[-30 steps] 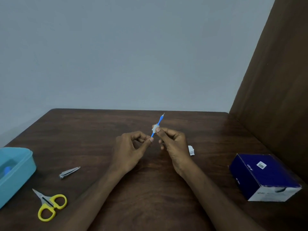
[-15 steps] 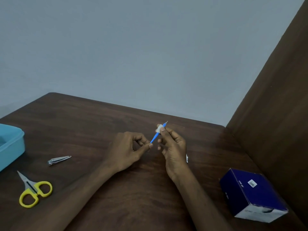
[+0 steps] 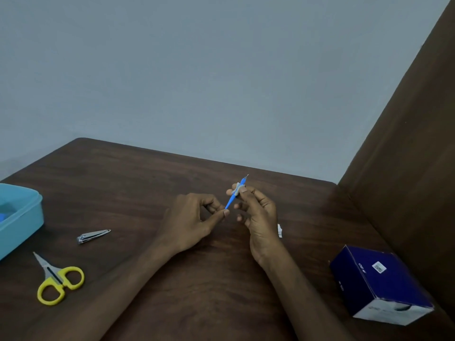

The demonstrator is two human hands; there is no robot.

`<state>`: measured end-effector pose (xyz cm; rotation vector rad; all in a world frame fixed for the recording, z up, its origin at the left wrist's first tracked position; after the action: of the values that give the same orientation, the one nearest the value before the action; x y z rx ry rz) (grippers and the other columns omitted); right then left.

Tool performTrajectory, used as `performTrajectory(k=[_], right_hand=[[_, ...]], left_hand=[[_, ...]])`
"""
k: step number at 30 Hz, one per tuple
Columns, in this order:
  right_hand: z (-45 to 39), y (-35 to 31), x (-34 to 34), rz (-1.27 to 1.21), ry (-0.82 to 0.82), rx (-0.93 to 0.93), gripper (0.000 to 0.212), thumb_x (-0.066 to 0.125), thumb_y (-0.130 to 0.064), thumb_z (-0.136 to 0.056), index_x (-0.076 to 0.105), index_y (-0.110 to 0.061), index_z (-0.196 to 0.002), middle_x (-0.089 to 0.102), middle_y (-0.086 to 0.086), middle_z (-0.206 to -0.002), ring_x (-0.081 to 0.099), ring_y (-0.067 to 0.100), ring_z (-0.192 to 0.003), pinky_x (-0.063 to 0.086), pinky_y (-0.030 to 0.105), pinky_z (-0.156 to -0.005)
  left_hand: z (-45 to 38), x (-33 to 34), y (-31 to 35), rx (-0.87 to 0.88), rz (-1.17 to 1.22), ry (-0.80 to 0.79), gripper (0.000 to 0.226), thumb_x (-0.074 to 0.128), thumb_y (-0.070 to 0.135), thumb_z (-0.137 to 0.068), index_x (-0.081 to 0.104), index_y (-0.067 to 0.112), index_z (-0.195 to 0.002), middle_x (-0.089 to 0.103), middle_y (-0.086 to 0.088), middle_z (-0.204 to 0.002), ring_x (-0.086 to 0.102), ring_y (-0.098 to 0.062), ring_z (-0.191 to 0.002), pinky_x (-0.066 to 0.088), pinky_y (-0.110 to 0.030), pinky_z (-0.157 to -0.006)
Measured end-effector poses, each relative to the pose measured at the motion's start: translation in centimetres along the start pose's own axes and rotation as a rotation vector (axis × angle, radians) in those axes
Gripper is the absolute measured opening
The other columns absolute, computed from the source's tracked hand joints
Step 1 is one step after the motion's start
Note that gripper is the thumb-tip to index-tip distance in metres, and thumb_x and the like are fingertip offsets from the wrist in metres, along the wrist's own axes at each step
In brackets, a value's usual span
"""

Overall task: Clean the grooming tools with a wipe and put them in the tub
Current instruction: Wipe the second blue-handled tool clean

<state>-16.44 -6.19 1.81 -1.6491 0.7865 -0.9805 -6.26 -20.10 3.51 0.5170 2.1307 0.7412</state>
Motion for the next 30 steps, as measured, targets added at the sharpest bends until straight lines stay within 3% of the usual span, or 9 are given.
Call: performTrajectory(k=[3, 7, 13, 19, 24, 30], right_hand=[[0.1, -0.3, 0.2, -0.026, -0.007, -0.027, 0.022, 0.064, -0.016, -0.104, 0.082, -0.019, -0.093, 0.082, 0.004, -0.109, 0.056, 0.010, -0.074, 0.038, 0.026, -0.060], [0.2, -0.5, 0.2, -0.003, -0.006, -0.039, 0.010, 0.071, -0.014, -0.099, 0.081, -0.014, -0.098, 0.082, -0.002, -0.112, 0.055, 0.004, -0.069, 0.038, 0.025, -0.059], [-0.1, -0.4, -1.0, -0.063, 0.090, -0.020, 0.009, 0.077, -0.021, -0.097, 0.083, -0.016, -0.093, 0.081, -0.003, -0.095, 0.051, 0.005, -0.067, 0.038, 0.023, -0.055], [-0.1, -0.2, -0.4, 0.043, 0.057, -0.054, 0.010, 0.075, -0.023, -0.098, 0.082, -0.018, -0.094, 0.081, -0.001, -0.093, 0.053, 0.004, -0.066, 0.038, 0.024, -0.058], [-0.5, -0.4, -1.6, 0.000, 0.164, -0.095, 0.013, 0.076, -0.023, -0.097, 0.083, -0.013, -0.096, 0.081, 0.000, -0.093, 0.050, 0.006, -0.063, 0.038, 0.025, -0.057], [-0.5, -0.3, -1.8, -0.013, 0.198, -0.097, 0.021, 0.073, -0.023, -0.100, 0.081, -0.004, -0.101, 0.082, -0.004, -0.095, 0.048, 0.005, -0.060, 0.037, 0.021, -0.051]], left_hand=[[0.0, 0.0, 0.0, -0.011, 0.012, 0.000, 0.019, 0.082, 0.043, -0.092, 0.074, 0.042, -0.075, 0.067, 0.034, -0.066, 0.058, -0.004, -0.047, 0.041, -0.026, -0.051], [0.1, 0.0, 0.0, -0.018, 0.022, -0.008, 0.023, 0.082, 0.042, -0.093, 0.071, 0.043, -0.072, 0.067, 0.033, -0.065, 0.056, -0.004, -0.045, 0.044, -0.027, -0.052], [0.1, 0.2, 0.5, 0.021, -0.001, -0.031, 0.017, 0.083, 0.044, -0.092, 0.073, 0.046, -0.078, 0.067, 0.037, -0.071, 0.060, -0.002, -0.048, 0.037, -0.018, -0.051], [0.1, 0.1, 0.2, 0.007, -0.004, -0.018, 0.017, 0.081, 0.044, -0.092, 0.073, 0.045, -0.077, 0.066, 0.037, -0.067, 0.060, -0.006, -0.046, 0.044, -0.026, -0.051], [0.1, 0.1, 0.3, 0.021, 0.000, -0.011, 0.013, 0.082, 0.043, -0.092, 0.076, 0.043, -0.081, 0.066, 0.037, -0.068, 0.057, -0.006, -0.045, 0.040, -0.025, -0.049], [0.0, -0.1, -0.1, 0.022, -0.010, 0.014, 0.011, 0.083, 0.045, -0.090, 0.077, 0.045, -0.081, 0.070, 0.035, -0.073, 0.064, -0.006, -0.052, 0.050, -0.032, -0.051]])
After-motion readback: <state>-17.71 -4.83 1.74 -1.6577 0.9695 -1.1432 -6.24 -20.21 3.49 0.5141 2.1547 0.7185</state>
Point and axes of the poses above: each hand's wrist, its own z-axis away from the middle knuckle, its own x-axis out of the palm, y = z × x, the point moved 8 cm from there along -z, towards the middle knuckle
